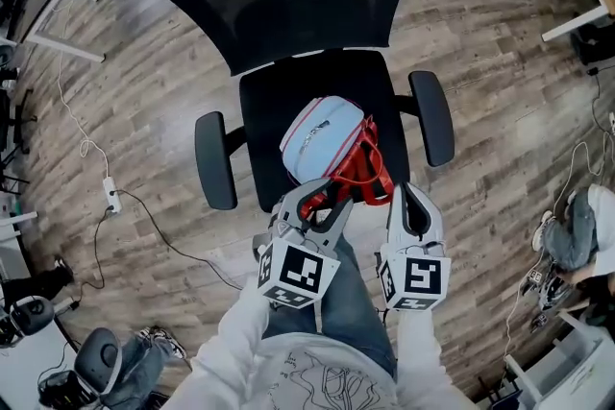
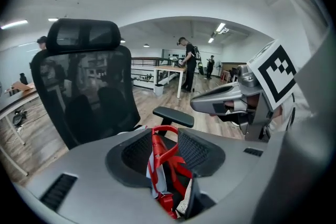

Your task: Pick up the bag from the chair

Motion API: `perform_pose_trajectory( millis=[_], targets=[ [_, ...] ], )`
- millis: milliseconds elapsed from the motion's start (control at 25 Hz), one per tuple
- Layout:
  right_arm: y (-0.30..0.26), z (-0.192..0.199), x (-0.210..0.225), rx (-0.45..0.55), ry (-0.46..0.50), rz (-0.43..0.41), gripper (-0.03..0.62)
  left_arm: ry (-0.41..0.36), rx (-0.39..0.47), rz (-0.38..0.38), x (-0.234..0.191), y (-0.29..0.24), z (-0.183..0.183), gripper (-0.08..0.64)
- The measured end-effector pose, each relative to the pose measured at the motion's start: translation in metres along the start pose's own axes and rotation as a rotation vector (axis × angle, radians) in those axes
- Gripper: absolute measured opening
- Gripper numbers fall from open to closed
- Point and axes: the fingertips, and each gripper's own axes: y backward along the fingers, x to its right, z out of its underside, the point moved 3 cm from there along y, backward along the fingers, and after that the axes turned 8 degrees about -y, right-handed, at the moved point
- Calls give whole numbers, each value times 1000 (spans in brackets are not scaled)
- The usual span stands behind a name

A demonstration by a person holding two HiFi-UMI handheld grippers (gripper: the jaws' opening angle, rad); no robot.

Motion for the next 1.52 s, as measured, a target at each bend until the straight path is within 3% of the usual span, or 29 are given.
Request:
perform_pose_trajectory(
  millis=[200,560,720,840,1040,1160,1280,1400,1520],
  targets=[
    [-7,10,8,-20,-18,18,12,-82,-70,124,12,-33,10,190],
    [-22,27,17,-63,-34,45,12,-203,-225,265,21,-71,40,192],
    [-26,30,19,-76,-40,61,14,-212,-269,302,21,-78,48,190],
    [-29,32,20,-84,-40,69,12,-231,-288,309,19,-80,49,138],
    [-34,35,26,-95,-39,82,14,-288,-296,330,22,-83,49,109],
    [-36,38,31,-104,-35,94,12,-254,-255,338,18,-80,44,83],
    [-39,44,31,-126,-26,94,12,-160,-187,357,10,-71,39,67],
    [-48,47,22,-140,-32,67,12,-70,-138,373,1,-64,38,67],
    [-60,48,8,-155,-19,23,12,-41,-118,378,-5,-60,37,67]
  ],
)
